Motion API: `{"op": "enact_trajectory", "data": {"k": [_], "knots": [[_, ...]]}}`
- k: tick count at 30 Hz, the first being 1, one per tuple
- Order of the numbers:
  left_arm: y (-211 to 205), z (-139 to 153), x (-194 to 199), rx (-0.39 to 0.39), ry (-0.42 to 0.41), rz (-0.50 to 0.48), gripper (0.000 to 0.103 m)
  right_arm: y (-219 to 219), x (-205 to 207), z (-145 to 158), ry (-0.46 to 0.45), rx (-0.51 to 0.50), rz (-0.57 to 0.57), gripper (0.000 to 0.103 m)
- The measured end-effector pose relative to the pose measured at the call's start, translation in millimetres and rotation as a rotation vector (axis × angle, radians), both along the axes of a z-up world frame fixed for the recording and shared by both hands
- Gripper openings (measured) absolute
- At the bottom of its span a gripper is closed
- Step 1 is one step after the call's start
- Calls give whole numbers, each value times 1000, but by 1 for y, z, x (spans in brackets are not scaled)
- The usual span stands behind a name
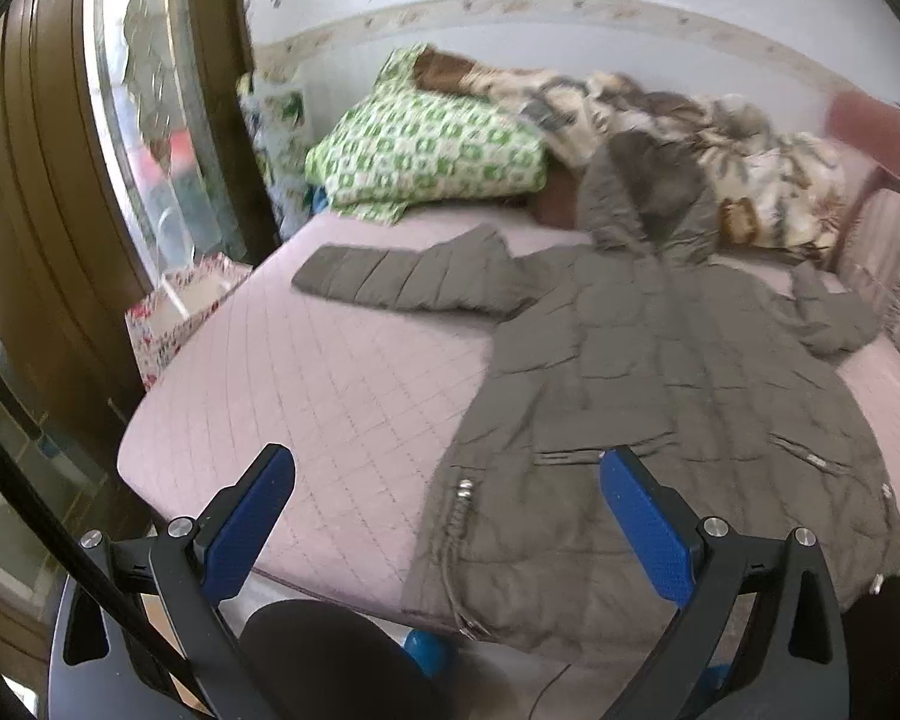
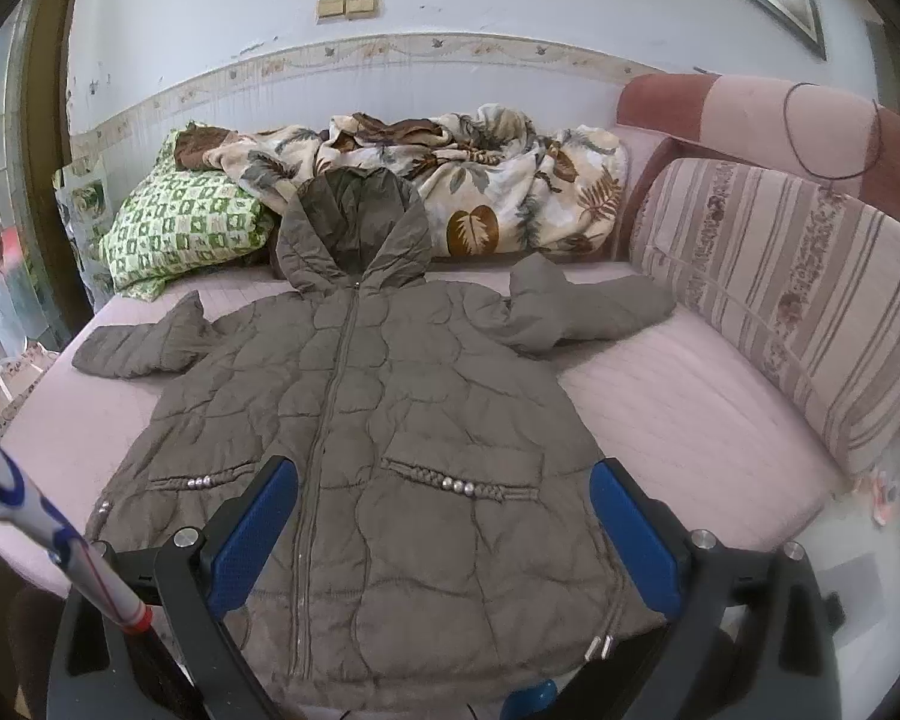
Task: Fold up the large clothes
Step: 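Move the left tool toward the jacket sleeve lying on the bed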
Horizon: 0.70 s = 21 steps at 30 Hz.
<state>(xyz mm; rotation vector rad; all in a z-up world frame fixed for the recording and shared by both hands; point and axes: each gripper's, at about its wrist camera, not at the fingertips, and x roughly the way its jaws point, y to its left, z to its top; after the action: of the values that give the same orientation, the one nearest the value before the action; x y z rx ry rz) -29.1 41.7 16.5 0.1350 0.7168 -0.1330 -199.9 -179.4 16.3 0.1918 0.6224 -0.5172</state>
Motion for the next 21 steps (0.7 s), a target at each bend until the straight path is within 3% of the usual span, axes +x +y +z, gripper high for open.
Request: {"op": "enact_trajectory", "data": {"k": [15,21], "knots": [[59,-62,144,-8,139,192,102,-10,67,-48,134,-5,-7,100],[84,-85,203,31,184,262,93,-13,86,-72,192,0,-4,100]]}}
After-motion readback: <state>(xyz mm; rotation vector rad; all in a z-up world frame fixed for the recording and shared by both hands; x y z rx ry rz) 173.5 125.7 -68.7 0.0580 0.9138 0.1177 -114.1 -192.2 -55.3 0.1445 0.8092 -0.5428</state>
